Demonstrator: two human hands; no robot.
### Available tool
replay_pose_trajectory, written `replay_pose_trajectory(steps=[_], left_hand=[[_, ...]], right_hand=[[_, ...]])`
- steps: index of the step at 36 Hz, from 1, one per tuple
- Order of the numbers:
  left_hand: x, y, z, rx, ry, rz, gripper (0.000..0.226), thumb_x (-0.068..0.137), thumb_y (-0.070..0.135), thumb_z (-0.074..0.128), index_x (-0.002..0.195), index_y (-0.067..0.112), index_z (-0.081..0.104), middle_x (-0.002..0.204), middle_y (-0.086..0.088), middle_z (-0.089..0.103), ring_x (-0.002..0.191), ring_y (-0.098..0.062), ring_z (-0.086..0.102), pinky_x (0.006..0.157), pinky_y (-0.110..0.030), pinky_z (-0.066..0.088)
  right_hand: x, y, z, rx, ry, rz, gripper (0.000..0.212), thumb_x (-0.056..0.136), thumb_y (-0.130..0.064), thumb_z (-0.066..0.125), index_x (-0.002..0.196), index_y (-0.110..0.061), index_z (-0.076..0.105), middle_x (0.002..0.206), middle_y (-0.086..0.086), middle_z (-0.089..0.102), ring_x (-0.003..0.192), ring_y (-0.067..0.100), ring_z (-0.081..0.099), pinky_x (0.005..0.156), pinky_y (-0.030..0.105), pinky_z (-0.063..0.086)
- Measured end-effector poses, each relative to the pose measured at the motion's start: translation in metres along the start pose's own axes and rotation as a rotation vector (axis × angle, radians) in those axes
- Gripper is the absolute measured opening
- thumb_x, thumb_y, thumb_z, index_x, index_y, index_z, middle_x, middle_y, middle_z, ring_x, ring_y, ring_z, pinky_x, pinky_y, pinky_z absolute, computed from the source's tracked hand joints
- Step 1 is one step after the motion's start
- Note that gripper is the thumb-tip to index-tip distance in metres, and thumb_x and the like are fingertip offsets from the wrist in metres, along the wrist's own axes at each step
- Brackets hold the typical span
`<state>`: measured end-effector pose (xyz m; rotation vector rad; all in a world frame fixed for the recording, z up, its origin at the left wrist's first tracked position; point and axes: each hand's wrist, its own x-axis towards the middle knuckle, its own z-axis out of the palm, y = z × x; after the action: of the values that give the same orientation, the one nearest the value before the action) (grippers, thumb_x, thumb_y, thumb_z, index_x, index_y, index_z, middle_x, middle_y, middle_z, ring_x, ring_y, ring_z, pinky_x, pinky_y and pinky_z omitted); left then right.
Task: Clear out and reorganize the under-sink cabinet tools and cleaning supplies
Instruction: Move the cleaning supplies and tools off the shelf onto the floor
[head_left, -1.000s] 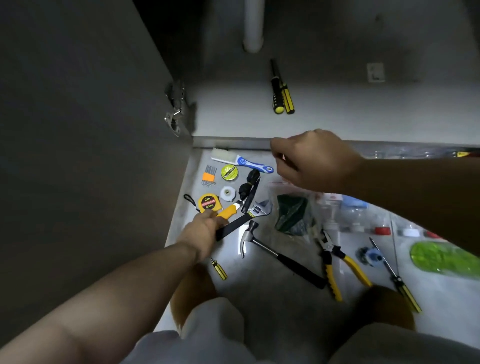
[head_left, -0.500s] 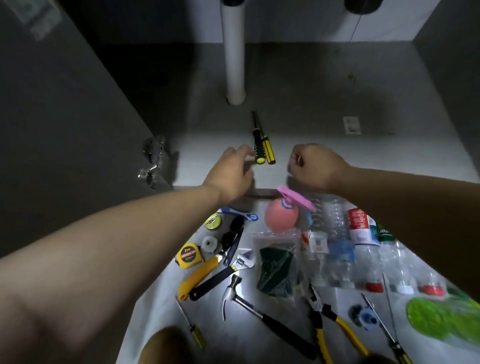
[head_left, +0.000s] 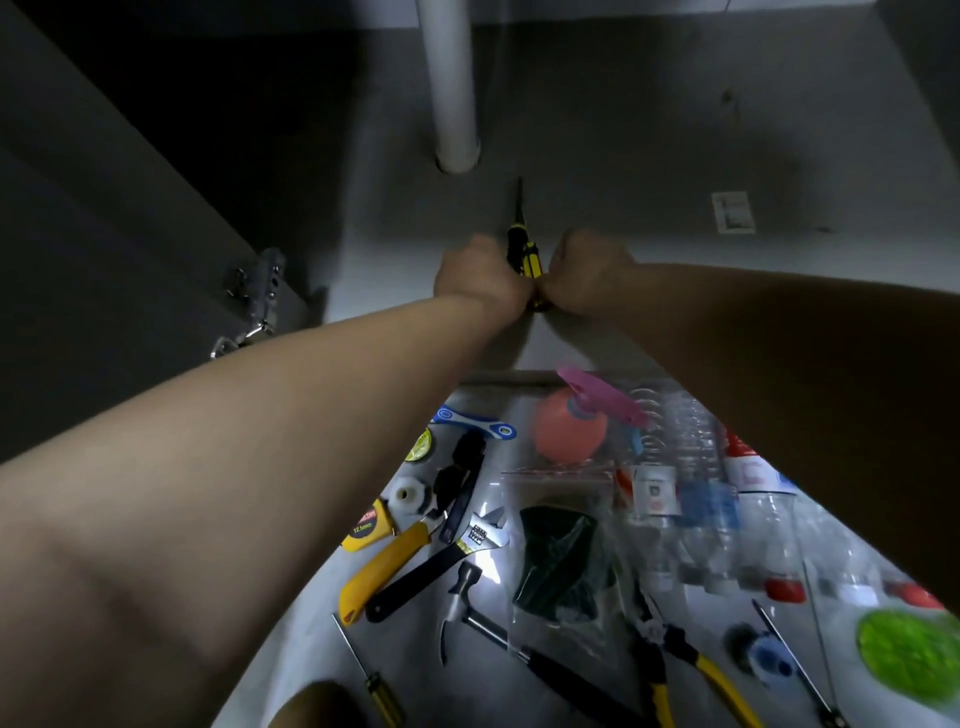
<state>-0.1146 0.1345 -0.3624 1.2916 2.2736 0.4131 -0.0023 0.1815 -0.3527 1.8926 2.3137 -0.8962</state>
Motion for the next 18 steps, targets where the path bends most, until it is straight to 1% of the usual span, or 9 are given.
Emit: replay_pose_trajectory(steps=[3, 5, 7, 8, 11, 13, 15, 16, 18], left_hand=[[-0.002, -0.005, -0.004, 0.015, -0.012, -0.030, 0.043, 0.079, 0.039, 0.079, 0.110, 0.010, 0.071, 0.115, -0.014, 0.070, 0.109, -0.031, 0.066, 0.074, -0.027, 0.041], [-0.007, -0.013, -0.008, 0.039, -0.025, -0.043, 0.045, 0.078, 0.038, 0.078, 0.114, 0.013, 0.071, 0.117, -0.013, 0.069, 0.110, -0.031, 0.065, 0.077, -0.028, 0.044], [-0.014, -0.024, -0.013, 0.049, -0.016, -0.051, 0.041, 0.078, 0.037, 0.076, 0.112, 0.014, 0.071, 0.114, -0.013, 0.069, 0.107, -0.032, 0.065, 0.079, -0.029, 0.047], [-0.018, -0.029, -0.016, 0.045, -0.015, -0.062, 0.040, 0.077, 0.036, 0.076, 0.110, 0.015, 0.072, 0.111, -0.013, 0.070, 0.105, -0.032, 0.066, 0.077, -0.030, 0.047], [-0.034, -0.045, -0.026, -0.007, -0.037, -0.124, 0.032, 0.074, 0.034, 0.075, 0.100, 0.015, 0.075, 0.098, -0.011, 0.073, 0.096, -0.031, 0.069, 0.074, -0.029, 0.051], [-0.047, -0.056, -0.031, -0.123, -0.051, -0.156, 0.021, 0.073, 0.026, 0.075, 0.091, 0.015, 0.075, 0.087, -0.010, 0.074, 0.088, -0.029, 0.071, 0.077, -0.035, 0.059], [-0.062, -0.068, -0.034, -0.293, -0.047, -0.165, 0.017, 0.074, 0.016, 0.075, 0.090, 0.014, 0.070, 0.078, -0.007, 0.071, 0.075, -0.027, 0.070, 0.077, -0.045, 0.062], [-0.071, -0.073, -0.035, -0.374, -0.042, -0.160, 0.018, 0.076, 0.011, 0.074, 0.093, 0.013, 0.067, 0.078, -0.005, 0.068, 0.072, -0.028, 0.068, 0.078, -0.048, 0.062], [-0.088, -0.082, -0.037, -0.502, -0.025, -0.137, 0.022, 0.079, 0.002, 0.072, 0.096, 0.010, 0.061, 0.082, -0.006, 0.060, 0.077, -0.032, 0.066, 0.080, -0.050, 0.061]], right_hand=[[0.001, -0.005, -0.001, -0.039, 0.002, 0.018, 0.043, 0.086, -0.029, 0.072, 0.120, -0.005, 0.067, 0.125, 0.015, 0.065, 0.117, 0.031, 0.061, 0.082, 0.028, 0.048], [-0.001, -0.008, -0.003, -0.088, -0.001, 0.011, 0.043, 0.087, -0.027, 0.070, 0.122, -0.002, 0.064, 0.128, 0.017, 0.063, 0.119, 0.032, 0.060, 0.083, 0.030, 0.047], [-0.005, -0.011, -0.005, -0.136, -0.011, -0.007, 0.043, 0.091, -0.027, 0.065, 0.124, -0.001, 0.061, 0.131, 0.017, 0.060, 0.121, 0.032, 0.059, 0.086, 0.031, 0.047], [-0.007, -0.012, -0.006, -0.159, -0.012, -0.015, 0.043, 0.091, -0.028, 0.065, 0.124, -0.001, 0.061, 0.131, 0.017, 0.060, 0.121, 0.033, 0.059, 0.086, 0.031, 0.047], [-0.014, -0.015, -0.007, -0.206, -0.040, -0.006, 0.046, 0.088, -0.031, 0.067, 0.123, -0.003, 0.061, 0.128, 0.016, 0.061, 0.118, 0.033, 0.060, 0.080, 0.029, 0.045], [-0.019, -0.016, -0.007, -0.216, -0.049, 0.001, 0.048, 0.087, -0.035, 0.067, 0.123, -0.004, 0.062, 0.128, 0.016, 0.061, 0.118, 0.033, 0.060, 0.078, 0.028, 0.045], [-0.024, -0.018, -0.009, -0.210, -0.026, 0.009, 0.050, 0.085, -0.040, 0.069, 0.120, -0.005, 0.065, 0.126, 0.016, 0.063, 0.117, 0.033, 0.061, 0.082, 0.030, 0.048], [-0.028, -0.020, -0.011, -0.200, -0.004, 0.012, 0.051, 0.084, -0.043, 0.069, 0.118, -0.005, 0.066, 0.125, 0.016, 0.065, 0.116, 0.033, 0.062, 0.083, 0.030, 0.049], [-0.037, -0.026, -0.015, -0.141, 0.032, 0.019, 0.050, 0.081, -0.047, 0.069, 0.111, -0.007, 0.068, 0.118, 0.015, 0.067, 0.112, 0.032, 0.064, 0.078, 0.029, 0.048]])
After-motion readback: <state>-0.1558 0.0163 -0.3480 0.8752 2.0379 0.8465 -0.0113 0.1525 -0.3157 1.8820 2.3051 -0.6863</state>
